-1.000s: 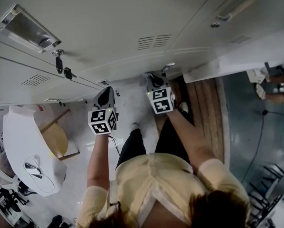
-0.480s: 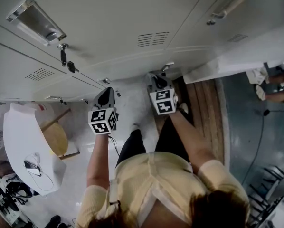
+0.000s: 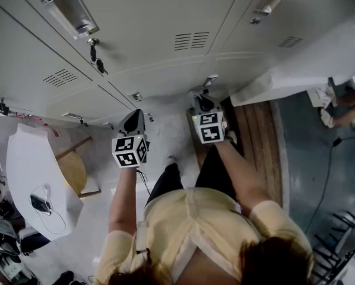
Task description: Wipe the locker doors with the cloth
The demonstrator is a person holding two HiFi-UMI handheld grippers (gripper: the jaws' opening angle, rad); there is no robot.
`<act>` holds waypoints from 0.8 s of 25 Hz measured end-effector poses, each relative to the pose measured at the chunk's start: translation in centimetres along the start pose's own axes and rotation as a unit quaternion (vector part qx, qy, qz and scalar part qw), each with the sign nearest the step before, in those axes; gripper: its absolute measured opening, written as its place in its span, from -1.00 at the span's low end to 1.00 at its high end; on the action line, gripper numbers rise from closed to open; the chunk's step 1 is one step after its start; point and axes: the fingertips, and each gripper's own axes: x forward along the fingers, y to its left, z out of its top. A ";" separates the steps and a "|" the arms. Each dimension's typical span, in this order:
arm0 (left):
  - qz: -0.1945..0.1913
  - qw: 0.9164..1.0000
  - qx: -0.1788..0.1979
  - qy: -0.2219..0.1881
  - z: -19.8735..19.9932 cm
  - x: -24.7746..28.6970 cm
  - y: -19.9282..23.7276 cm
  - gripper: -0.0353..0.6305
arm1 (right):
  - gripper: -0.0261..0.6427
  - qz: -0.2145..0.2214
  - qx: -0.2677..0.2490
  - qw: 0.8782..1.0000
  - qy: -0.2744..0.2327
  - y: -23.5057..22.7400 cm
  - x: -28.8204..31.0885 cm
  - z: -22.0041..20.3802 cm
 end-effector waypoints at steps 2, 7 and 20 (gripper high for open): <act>0.003 1.000 0.000 -0.002 0.0 -0.6 0.1 -0.89 | -0.88 -0.001 0.002 1.000 -0.003 0.2 -0.6 0.2; 0.010 1.000 0.002 -0.005 0.1 -2.3 0.3 -0.89 | -0.88 0.003 0.005 1.000 -0.015 0.8 -2.3 1.1; 0.029 0.999 -0.008 -0.023 0.3 -6.1 1.3 -0.89 | -0.88 0.015 0.002 0.999 -0.047 3.0 -5.6 3.5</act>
